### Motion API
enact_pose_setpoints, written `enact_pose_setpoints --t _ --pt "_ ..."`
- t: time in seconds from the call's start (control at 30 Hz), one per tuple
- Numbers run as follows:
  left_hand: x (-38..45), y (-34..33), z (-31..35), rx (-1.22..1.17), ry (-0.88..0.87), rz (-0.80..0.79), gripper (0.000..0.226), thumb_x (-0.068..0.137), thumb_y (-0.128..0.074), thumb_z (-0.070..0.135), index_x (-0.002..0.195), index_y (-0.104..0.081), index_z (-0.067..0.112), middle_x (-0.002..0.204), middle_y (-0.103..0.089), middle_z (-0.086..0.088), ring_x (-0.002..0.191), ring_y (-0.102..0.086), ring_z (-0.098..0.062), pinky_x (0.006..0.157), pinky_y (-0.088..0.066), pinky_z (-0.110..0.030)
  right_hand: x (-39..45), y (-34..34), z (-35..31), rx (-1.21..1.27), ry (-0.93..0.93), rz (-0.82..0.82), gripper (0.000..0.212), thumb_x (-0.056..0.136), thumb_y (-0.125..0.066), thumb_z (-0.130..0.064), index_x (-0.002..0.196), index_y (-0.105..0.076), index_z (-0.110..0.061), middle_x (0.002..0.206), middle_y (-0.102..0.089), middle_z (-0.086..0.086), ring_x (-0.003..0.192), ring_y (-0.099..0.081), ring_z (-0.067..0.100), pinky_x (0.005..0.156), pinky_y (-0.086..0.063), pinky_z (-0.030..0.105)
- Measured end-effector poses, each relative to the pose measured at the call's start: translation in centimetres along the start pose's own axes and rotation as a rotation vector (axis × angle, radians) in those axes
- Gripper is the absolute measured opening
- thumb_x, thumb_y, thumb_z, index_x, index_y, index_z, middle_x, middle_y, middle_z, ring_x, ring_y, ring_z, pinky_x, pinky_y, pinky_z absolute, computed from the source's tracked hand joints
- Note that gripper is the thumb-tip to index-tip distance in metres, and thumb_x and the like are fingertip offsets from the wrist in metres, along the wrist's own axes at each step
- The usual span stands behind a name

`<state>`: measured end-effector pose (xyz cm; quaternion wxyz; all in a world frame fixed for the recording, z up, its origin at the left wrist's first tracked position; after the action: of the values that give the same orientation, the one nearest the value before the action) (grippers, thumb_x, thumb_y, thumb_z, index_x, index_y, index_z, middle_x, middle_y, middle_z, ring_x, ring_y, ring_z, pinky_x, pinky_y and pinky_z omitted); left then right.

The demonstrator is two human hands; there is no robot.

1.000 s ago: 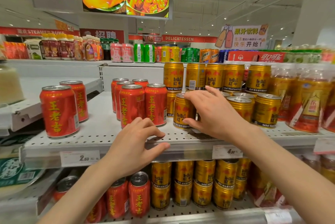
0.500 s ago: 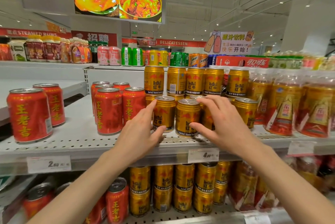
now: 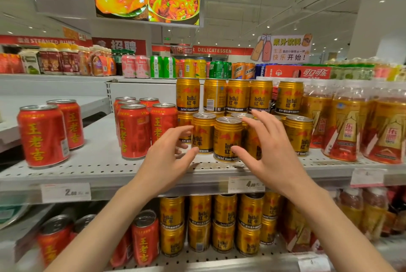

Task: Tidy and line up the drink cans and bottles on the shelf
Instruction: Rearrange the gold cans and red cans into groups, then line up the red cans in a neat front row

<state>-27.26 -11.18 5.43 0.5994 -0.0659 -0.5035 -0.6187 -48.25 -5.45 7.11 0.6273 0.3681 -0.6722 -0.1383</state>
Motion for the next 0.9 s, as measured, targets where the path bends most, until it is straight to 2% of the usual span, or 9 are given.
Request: enact_pose_setpoints --t 0.1,0.2,0.27,0.33,0.43,0.53,0.63,0.73,0.9 --pt "-2.5 2.2 0.3 -0.167 0.053 0.066 0.042 0.092 -0.069 0.025 0.132 -0.058 0.028 0.118 -0.065 0.015 0.101 -0.064 0.001 0.081 -0.053 -0.011 -2.3 1.2 -1.0 0.133 -0.048 0.106 0.061 0.091 -0.059 -0.05 0.143 -0.052 -0.018 0.157 -0.04 -0.001 0.151 -0.027 0.016 0.123 -0.027 0.043" --pt "-5.8 3.7 0.3 -0.251 0.108 0.103 0.038 0.091 -0.07 0.024 0.127 -0.06 0.033 0.113 -0.069 0.017 0.104 -0.066 -0.003 0.084 -0.052 -0.013 -5.0 1.4 -1.8 0.309 -0.127 0.149 0.051 0.091 -0.063 -0.043 0.138 -0.056 -0.024 0.154 -0.041 -0.012 0.148 -0.029 0.003 0.119 -0.023 0.024" --pt "-8.0 4.6 -0.4 -0.271 0.155 0.133 0.035 0.091 -0.07 0.025 0.123 -0.062 0.036 0.11 -0.07 0.018 0.104 -0.066 -0.003 0.086 -0.05 -0.012 -6.8 0.8 -2.3 0.437 -0.194 0.143 0.044 0.089 -0.066 -0.041 0.132 -0.058 -0.032 0.145 -0.049 -0.021 0.137 -0.04 -0.007 0.109 -0.029 0.012" --pt "-10.3 4.8 -1.7 -0.314 0.229 0.145 0.034 0.09 -0.07 0.021 0.121 -0.063 0.035 0.107 -0.072 0.017 0.102 -0.067 -0.003 0.084 -0.048 -0.009 -8.8 -0.8 -2.4 0.603 -0.298 0.104 0.036 0.087 -0.067 -0.04 0.122 -0.061 -0.037 0.125 -0.062 -0.025 0.117 -0.059 -0.005 0.094 -0.043 0.007" --pt "-14.0 4.8 -4.4 -0.383 0.349 0.163 0.035 0.089 -0.07 0.016 0.119 -0.064 0.034 0.105 -0.072 0.011 0.094 -0.068 -0.008 0.079 -0.051 -0.015 -12.1 -5.1 -3.4 0.804 -0.463 -0.029 0.024 0.088 -0.07 -0.029 0.11 -0.066 -0.038 0.098 -0.072 -0.016 0.089 -0.069 0.006 0.075 -0.052 0.01" --pt "-17.3 4.6 -7.9 -0.422 0.458 0.15 0.033 0.089 -0.07 0.021 0.119 -0.064 0.033 0.104 -0.072 0.011 0.094 -0.068 -0.01 0.081 -0.054 -0.021 -15.4 -9.5 -4.7 0.843 -0.591 -0.145 0.019 0.09 -0.072 -0.02 0.104 -0.069 -0.032 0.086 -0.071 -0.004 0.076 -0.065 0.013 0.063 -0.051 0.015" --pt "-19.3 4.6 -10.5 -0.445 0.501 0.097 0.034 0.088 -0.07 0.023 0.119 -0.064 0.035 0.103 -0.072 0.011 0.093 -0.068 -0.012 0.083 -0.058 -0.033 -18.0 -12.6 -6.3 0.831 -0.696 -0.219 0.017 0.091 -0.071 -0.021 0.104 -0.069 -0.032 0.086 -0.072 0.001 0.08 -0.067 0.025 0.071 -0.055 0.031" --pt "-20.3 5.7 -12.8 -0.461 0.489 0.04 0.034 0.09 -0.07 0.018 0.119 -0.065 0.035 0.103 -0.072 0.009 0.09 -0.068 -0.015 0.084 -0.058 -0.037 -18.9 -14.1 -8.5 0.785 -0.735 -0.223 0.014 0.093 -0.069 -0.026 0.104 -0.068 -0.034 0.086 -0.072 0.0 0.081 -0.069 0.023 0.075 -0.055 0.032" --pt "-21.0 9.1 -16.5 -0.496 0.472 -0.031 0.033 0.09 -0.07 0.015 0.117 -0.065 0.034 0.103 -0.073 0.008 0.091 -0.068 -0.013 0.084 -0.057 -0.032 -18.2 -15.7 -13.6 0.722 -0.747 -0.195 0.013 0.093 -0.068 -0.029 0.104 -0.068 -0.035 0.087 -0.073 0.001 0.082 -0.067 0.02 0.079 -0.058 0.043"
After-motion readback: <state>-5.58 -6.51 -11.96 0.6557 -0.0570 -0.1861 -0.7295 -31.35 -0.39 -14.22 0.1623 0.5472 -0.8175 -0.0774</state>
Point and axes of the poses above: each hand's wrist, its own x-axis towards the middle knuckle, its own y-axis out of the back of the hand, z = x × y, the point moved 10 cm from there along x, towards the middle knuckle
